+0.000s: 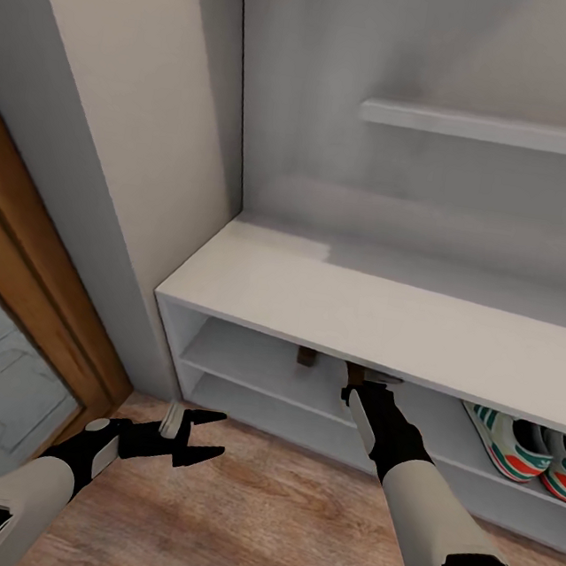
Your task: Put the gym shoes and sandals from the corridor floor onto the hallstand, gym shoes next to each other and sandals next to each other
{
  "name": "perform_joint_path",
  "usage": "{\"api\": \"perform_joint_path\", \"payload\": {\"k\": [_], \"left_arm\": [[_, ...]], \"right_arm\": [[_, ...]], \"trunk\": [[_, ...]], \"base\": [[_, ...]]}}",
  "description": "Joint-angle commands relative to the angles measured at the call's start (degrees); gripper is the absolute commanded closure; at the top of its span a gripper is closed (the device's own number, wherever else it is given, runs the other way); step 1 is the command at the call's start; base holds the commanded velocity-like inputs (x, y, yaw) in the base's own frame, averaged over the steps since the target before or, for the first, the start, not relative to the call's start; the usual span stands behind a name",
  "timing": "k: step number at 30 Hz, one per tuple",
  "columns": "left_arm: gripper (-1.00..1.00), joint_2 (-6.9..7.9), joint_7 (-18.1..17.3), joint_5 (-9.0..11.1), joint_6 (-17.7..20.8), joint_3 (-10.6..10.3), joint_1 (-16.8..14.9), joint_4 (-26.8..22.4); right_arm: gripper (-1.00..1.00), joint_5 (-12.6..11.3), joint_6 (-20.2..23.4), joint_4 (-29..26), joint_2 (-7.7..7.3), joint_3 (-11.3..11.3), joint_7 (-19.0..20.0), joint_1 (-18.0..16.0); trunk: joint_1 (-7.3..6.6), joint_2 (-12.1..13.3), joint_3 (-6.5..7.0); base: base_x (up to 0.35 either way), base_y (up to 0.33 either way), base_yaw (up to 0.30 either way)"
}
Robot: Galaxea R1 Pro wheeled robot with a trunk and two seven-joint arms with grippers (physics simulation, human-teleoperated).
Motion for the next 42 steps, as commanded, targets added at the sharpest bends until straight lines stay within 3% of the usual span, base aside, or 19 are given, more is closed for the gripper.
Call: {"api": "perform_joint_path", "payload": {"k": [1,42], "left_arm": [[-1.0,0.03,-0.07,0.35,-0.4,-0.28,-0.03,0.02],[-1.0,0.03,-0.07,0.35,-0.4,-0.28,-0.03,0.02]], "right_arm": [[1.0,-0.74,0.16,-0.06,-0.04,0.24,-0.69,-0.03],[1.0,-0.74,0.15,-0.06,-0.05,0.23,-0.66,-0.03]], "trunk": [[0.0,-0.02,-0.05],[0.0,-0.02,-0.05]], "base": [[0.038,0.0,0.0],[0.031,0.0,0.0]]}}
